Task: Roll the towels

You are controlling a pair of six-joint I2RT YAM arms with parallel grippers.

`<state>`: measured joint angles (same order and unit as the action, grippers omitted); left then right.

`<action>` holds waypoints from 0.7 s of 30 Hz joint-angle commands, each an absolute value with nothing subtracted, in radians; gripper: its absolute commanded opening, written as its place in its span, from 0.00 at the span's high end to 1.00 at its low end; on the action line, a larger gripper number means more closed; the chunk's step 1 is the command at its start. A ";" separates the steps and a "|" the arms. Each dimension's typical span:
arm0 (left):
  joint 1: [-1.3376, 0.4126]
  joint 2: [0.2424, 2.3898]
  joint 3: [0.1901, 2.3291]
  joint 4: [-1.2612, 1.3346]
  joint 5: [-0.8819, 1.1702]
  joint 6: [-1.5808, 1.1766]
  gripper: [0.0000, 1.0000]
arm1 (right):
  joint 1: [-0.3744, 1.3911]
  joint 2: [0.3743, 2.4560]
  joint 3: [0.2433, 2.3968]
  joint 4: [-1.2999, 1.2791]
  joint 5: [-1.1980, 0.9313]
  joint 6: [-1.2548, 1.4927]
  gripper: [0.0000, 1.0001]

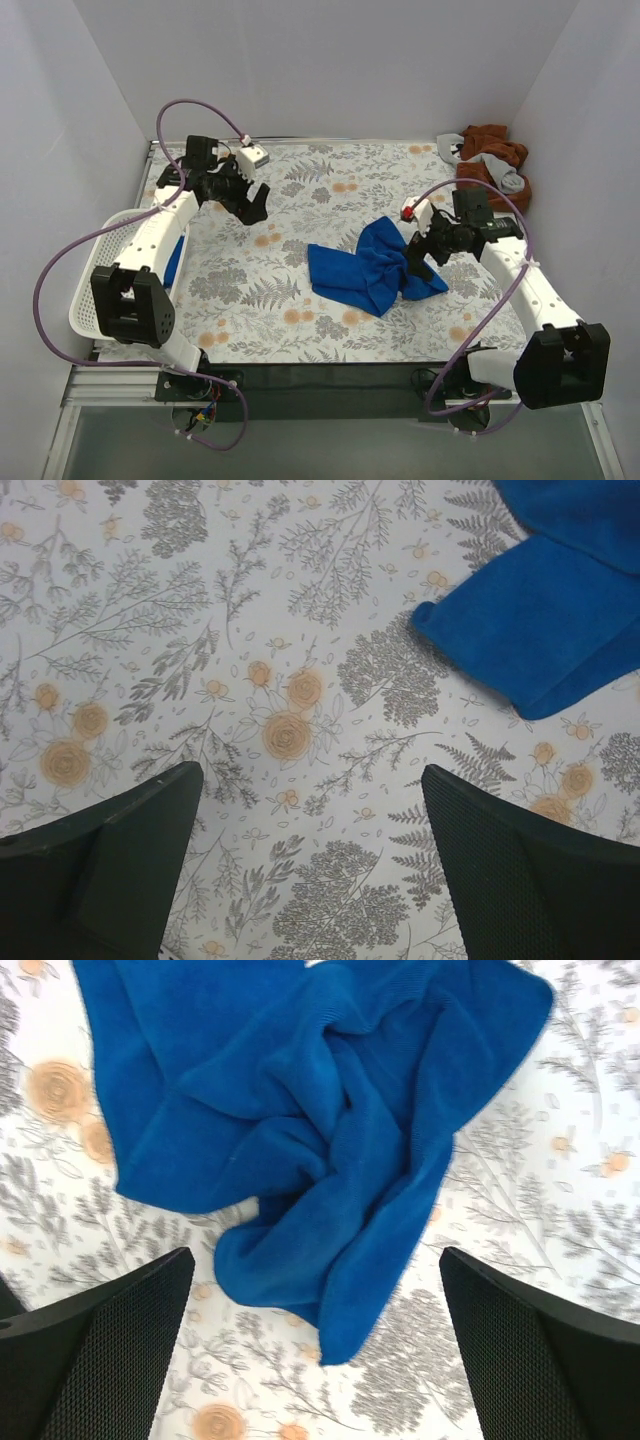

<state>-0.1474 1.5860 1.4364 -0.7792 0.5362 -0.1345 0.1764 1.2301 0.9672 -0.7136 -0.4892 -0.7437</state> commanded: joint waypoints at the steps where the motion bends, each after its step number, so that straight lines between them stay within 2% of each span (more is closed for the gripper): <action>1: -0.199 1.585 1.401 -0.816 0.575 -0.057 0.18 | 0.150 1.167 1.026 -0.695 -0.439 -0.821 0.04; 4: -0.253 1.636 1.379 -0.804 0.557 -0.055 0.27 | 0.133 1.230 1.075 -0.695 -0.448 -0.726 0.09; 6: -0.302 1.684 1.373 -0.770 0.529 -0.083 0.39 | 0.133 1.331 1.115 -0.693 -0.469 -0.643 0.13; 13: -0.413 1.831 1.408 -0.703 0.567 -0.173 0.44 | 0.141 1.571 1.268 -0.625 -0.421 -0.398 0.16; 21: -0.431 1.977 1.465 -0.652 0.581 -0.259 0.44 | 0.150 1.847 1.478 -0.555 -0.367 -0.313 0.16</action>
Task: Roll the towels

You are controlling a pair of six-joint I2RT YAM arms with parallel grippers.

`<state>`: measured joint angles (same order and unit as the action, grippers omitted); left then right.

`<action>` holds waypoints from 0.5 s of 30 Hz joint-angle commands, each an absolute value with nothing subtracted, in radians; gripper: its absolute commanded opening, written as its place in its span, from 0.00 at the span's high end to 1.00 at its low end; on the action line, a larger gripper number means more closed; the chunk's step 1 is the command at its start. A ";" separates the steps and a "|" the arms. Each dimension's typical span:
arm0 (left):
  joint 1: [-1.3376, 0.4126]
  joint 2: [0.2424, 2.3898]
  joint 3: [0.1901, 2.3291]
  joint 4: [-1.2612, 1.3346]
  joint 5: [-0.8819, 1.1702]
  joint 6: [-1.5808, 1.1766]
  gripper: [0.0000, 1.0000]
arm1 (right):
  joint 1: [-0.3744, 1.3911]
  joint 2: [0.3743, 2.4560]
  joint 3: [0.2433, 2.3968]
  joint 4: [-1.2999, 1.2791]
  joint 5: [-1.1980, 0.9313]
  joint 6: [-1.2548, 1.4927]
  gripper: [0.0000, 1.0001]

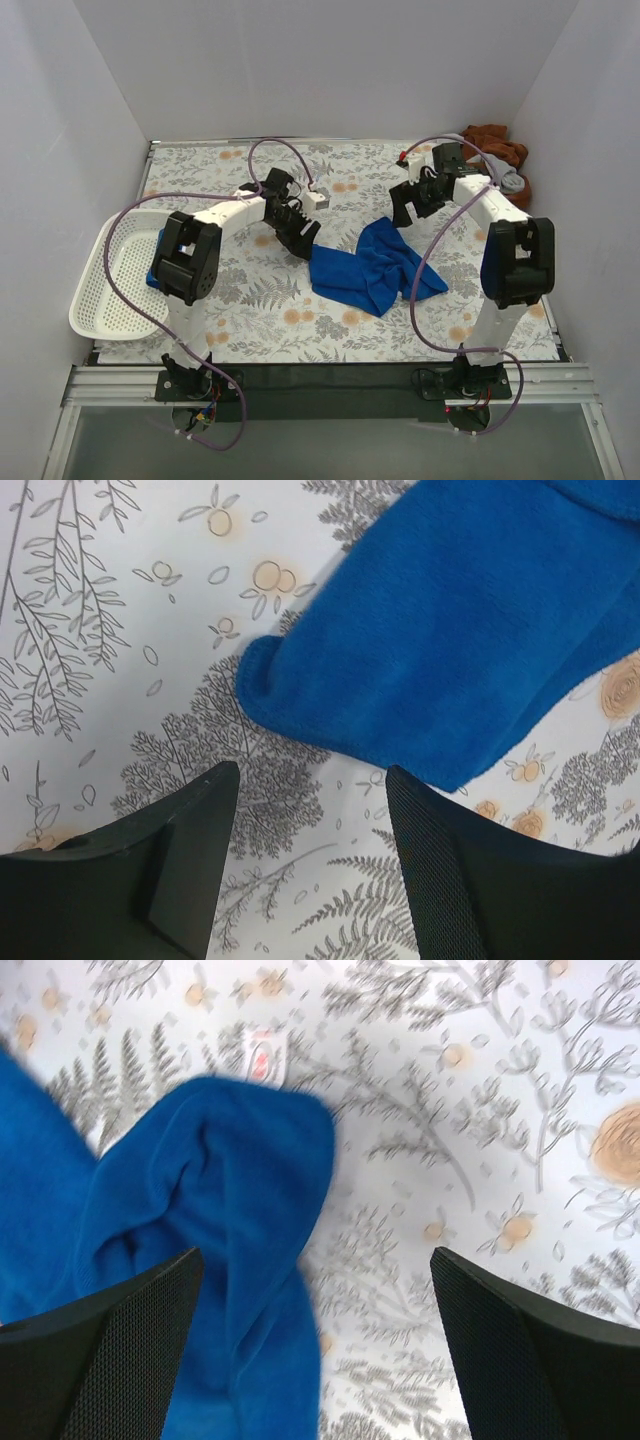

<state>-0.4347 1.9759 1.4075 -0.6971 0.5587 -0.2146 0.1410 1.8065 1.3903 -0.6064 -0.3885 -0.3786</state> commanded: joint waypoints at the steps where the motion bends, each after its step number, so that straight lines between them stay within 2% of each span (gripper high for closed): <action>1: -0.433 1.986 1.470 -0.649 0.580 -0.264 0.44 | 0.155 1.888 1.494 -0.548 -0.364 -0.307 0.16; 7: -0.442 2.054 1.508 -0.643 0.652 -0.287 0.48 | 0.182 2.006 1.568 -0.531 -0.377 -0.282 0.15; 10: -0.442 2.072 1.503 -0.641 0.696 -0.296 0.58 | 0.209 2.039 1.566 -0.516 -0.377 -0.282 0.16; 11: -0.442 2.075 1.500 -0.643 0.701 -0.299 0.65 | 0.213 2.046 1.565 -0.511 -0.376 -0.282 0.16; 14: -0.440 2.083 1.494 -0.644 0.703 -0.302 0.74 | 0.222 2.075 1.565 -0.503 -0.385 -0.282 0.18; 15: -0.440 2.082 1.494 -0.646 0.701 -0.302 0.84 | 0.224 2.083 1.563 -0.502 -0.387 -0.282 0.24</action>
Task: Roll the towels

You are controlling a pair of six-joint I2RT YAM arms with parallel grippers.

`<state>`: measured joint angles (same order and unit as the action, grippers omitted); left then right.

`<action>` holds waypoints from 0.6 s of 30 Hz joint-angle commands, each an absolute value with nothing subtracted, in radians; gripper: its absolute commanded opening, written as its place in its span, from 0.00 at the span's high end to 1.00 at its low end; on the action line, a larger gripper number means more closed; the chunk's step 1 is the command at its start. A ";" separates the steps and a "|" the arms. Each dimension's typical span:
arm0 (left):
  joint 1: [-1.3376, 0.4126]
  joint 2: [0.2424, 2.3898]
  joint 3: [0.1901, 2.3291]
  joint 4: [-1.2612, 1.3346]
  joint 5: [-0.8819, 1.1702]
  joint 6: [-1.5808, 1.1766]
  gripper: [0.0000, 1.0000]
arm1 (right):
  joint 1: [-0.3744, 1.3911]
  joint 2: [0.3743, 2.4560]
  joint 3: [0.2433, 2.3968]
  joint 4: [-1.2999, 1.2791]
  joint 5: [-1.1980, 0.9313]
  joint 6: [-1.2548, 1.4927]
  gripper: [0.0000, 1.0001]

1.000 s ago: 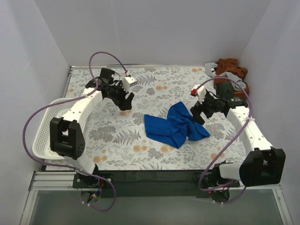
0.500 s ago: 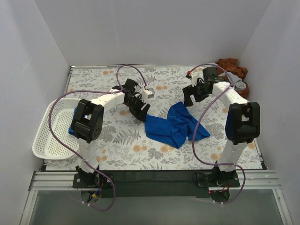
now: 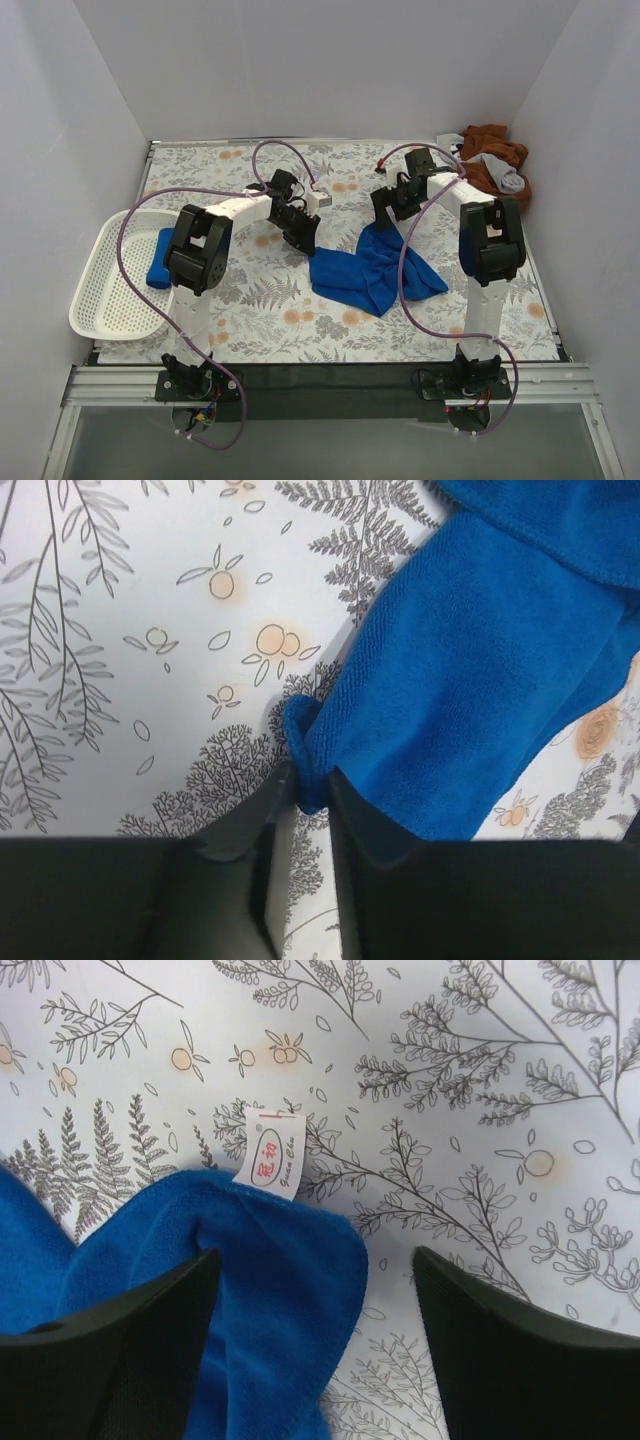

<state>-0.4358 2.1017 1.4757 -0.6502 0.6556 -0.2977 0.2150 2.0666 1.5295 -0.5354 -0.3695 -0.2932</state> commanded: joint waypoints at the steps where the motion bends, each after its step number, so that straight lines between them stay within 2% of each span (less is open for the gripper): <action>1: -0.440 2.080 1.494 -0.644 0.693 -0.305 0.89 | 0.225 2.092 1.563 -0.500 -0.393 -0.285 0.32; 2: -0.430 2.071 1.494 -0.643 0.675 -0.310 0.97 | 0.225 2.095 1.565 -0.500 -0.391 -0.290 0.43; 3: -0.423 2.063 1.493 -0.643 0.660 -0.314 1.00 | 0.224 2.097 1.563 -0.503 -0.387 -0.294 0.67; 6: -0.367 2.016 1.482 -0.632 0.586 -0.308 1.00 | 0.213 2.060 1.531 -0.505 -0.345 -0.317 0.98; 12: -0.206 1.997 1.519 -0.638 0.404 -0.301 1.00 | 0.132 1.910 1.450 -0.512 -0.347 -0.345 0.99; 16: -0.173 2.072 1.607 -0.678 0.449 -0.258 1.00 | 0.104 1.841 1.391 -0.515 -0.357 -0.376 0.99; 18: -0.175 2.092 1.632 -0.703 0.482 -0.265 0.78 | 0.106 1.833 1.381 -0.517 -0.362 -0.380 0.99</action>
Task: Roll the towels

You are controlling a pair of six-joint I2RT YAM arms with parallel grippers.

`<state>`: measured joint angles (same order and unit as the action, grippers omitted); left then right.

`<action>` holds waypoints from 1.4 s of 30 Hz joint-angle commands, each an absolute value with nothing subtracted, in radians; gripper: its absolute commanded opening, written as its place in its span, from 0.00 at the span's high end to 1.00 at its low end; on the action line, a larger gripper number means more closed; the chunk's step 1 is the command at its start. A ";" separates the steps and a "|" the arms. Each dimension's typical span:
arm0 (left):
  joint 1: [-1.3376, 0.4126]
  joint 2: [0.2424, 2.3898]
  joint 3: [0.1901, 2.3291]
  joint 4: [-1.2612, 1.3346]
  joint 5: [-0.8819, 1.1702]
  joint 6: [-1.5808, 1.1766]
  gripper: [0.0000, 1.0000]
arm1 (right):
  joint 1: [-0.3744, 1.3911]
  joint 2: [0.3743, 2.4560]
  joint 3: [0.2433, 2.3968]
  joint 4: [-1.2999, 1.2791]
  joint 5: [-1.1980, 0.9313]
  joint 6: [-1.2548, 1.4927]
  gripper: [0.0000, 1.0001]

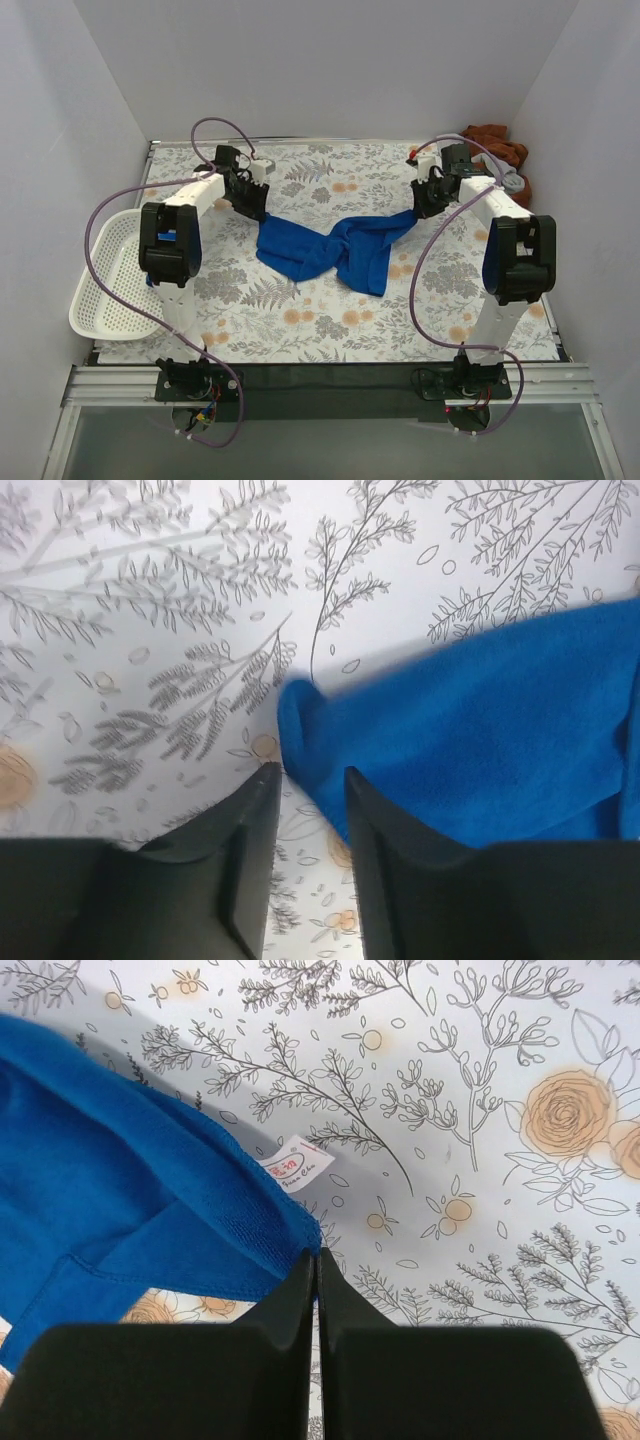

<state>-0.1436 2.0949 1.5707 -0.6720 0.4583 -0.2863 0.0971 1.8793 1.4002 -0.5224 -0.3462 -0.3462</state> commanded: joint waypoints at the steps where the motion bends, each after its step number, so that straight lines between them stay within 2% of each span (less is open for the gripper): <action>1: -0.175 2.094 1.641 -0.706 0.473 -0.271 0.67 | 0.104 1.830 1.379 -0.520 -0.367 -0.380 0.99; 2: -0.175 2.088 1.650 -0.706 0.454 -0.276 0.54 | 0.104 1.830 1.381 -0.523 -0.368 -0.379 0.99; 5: -0.175 2.018 1.617 -0.700 0.407 -0.239 0.50 | 0.101 1.818 1.379 -0.532 -0.373 -0.380 0.99; 8: -0.173 1.938 1.559 -0.707 0.385 -0.174 0.51 | 0.100 1.802 1.378 -0.538 -0.374 -0.387 0.99; 11: -0.173 1.847 1.480 -0.754 0.362 -0.109 0.57 | 0.097 1.789 1.378 -0.551 -0.373 -0.391 0.99; 14: -0.175 1.792 1.405 -0.778 0.328 -0.107 0.63 | 0.095 1.775 1.381 -0.560 -0.374 -0.393 0.99; 18: -0.176 1.735 1.287 -0.741 0.353 -0.130 0.66 | 0.095 1.761 1.382 -0.568 -0.377 -0.394 0.99; 25: -0.196 1.792 1.213 -0.680 0.385 -0.233 0.64 | 0.091 1.758 1.390 -0.578 -0.373 -0.403 0.99; 39: -0.261 1.859 1.163 -0.540 0.261 -0.305 0.61 | 0.075 1.753 1.384 -0.589 -0.376 -0.408 0.99; 42: -0.272 1.865 1.138 -0.541 0.227 -0.301 0.68 | 0.071 1.753 1.388 -0.591 -0.374 -0.408 0.99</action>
<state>-0.2539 1.8462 1.1721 -0.5556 0.2729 -0.2958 0.0803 1.7947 1.3796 -0.5808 -0.3622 -0.3965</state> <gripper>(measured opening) 0.342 0.019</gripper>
